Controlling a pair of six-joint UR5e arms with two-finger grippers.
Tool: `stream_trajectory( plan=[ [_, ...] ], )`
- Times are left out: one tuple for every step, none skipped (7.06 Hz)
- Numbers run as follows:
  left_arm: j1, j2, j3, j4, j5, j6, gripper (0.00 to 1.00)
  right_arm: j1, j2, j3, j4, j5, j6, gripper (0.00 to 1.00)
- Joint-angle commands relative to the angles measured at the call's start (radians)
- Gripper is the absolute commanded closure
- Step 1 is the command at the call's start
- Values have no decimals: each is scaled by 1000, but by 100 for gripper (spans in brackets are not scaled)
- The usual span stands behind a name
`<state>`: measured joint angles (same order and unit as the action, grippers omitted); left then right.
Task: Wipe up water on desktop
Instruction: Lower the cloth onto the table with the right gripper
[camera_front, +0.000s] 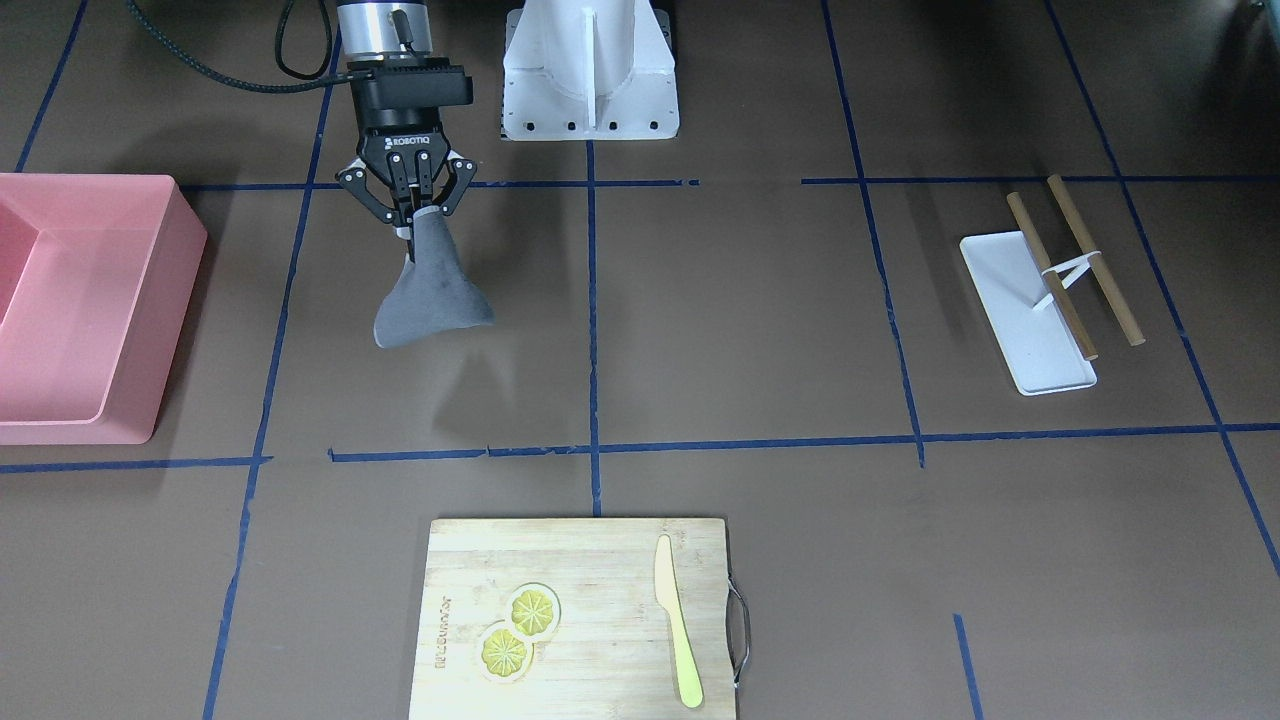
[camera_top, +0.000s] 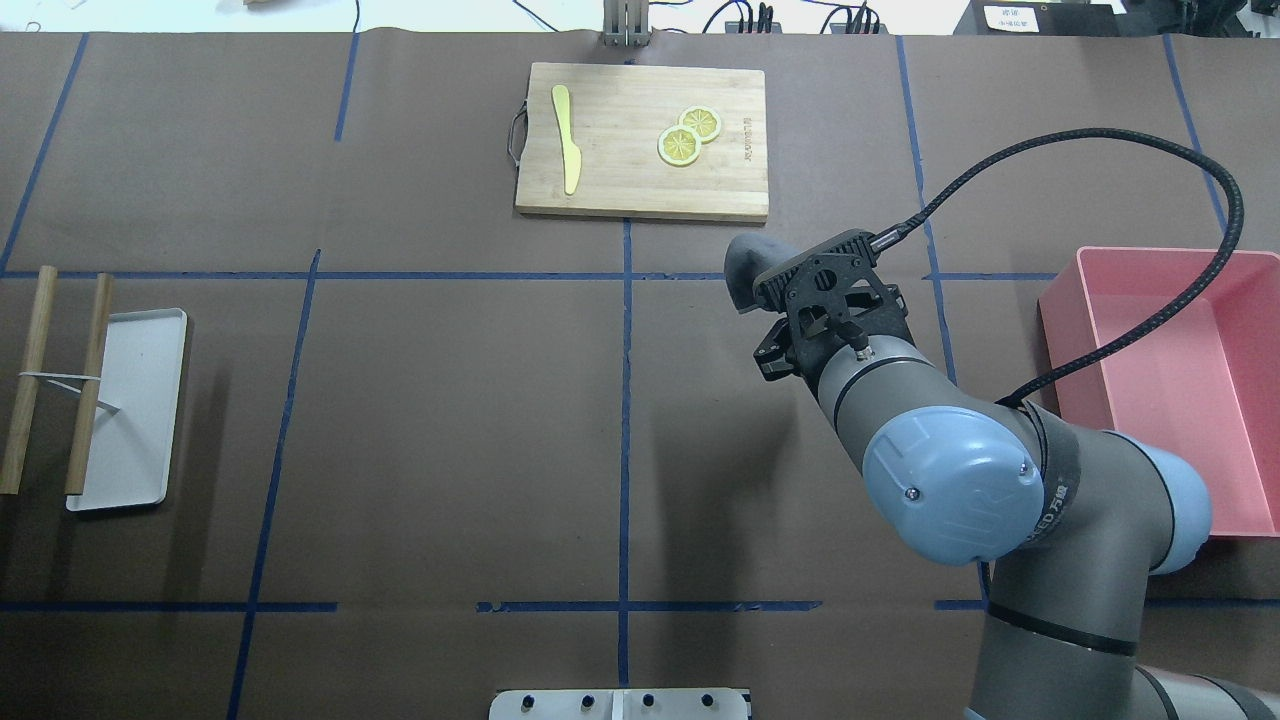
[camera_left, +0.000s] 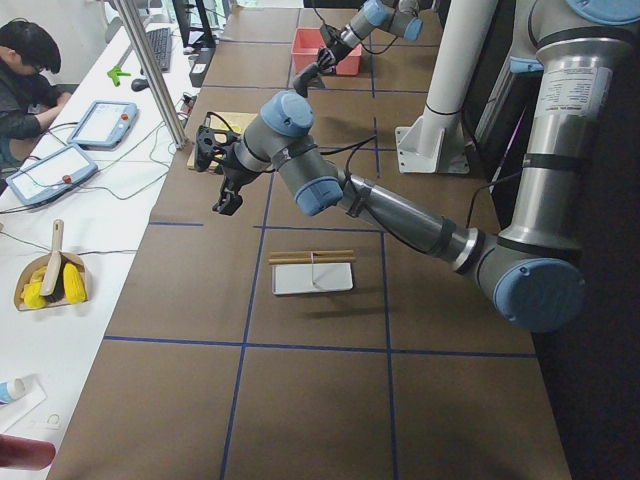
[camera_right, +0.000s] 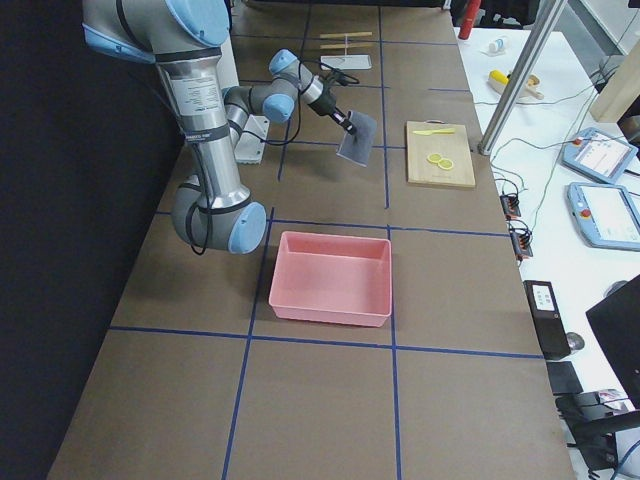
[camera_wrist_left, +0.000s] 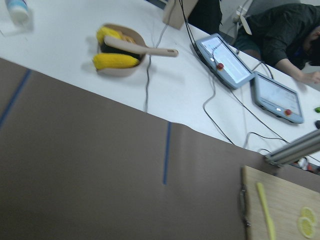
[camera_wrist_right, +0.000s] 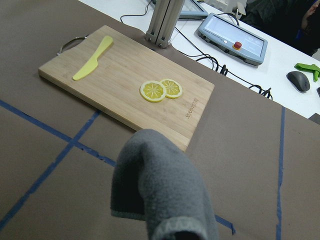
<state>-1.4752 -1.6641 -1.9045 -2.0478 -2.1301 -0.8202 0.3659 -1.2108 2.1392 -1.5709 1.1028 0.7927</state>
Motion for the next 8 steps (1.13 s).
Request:
stream_trajectory(
  plan=[
    [1,9,-24,227,56,188,0,46,2,4,-136,99,-10,100],
    [12,10,-43,376,55,261,0,69,4,4,-224,141,-27,100],
    [12,20,-50,443,50,335,0,82,4,1,-286,166,-82,100],
    [12,33,-50,454,46,360,0,115,16,-7,-398,239,-195,100],
    [12,65,-53,454,32,360,0,126,20,-49,-452,315,-269,100],
    [12,70,-60,454,0,360,0,139,22,-112,-448,381,-323,100],
    [12,70,-62,454,-1,360,0,160,31,-192,-443,434,-357,100],
    [12,70,-62,452,-1,360,0,171,37,-234,-427,487,-409,100]
  ],
)
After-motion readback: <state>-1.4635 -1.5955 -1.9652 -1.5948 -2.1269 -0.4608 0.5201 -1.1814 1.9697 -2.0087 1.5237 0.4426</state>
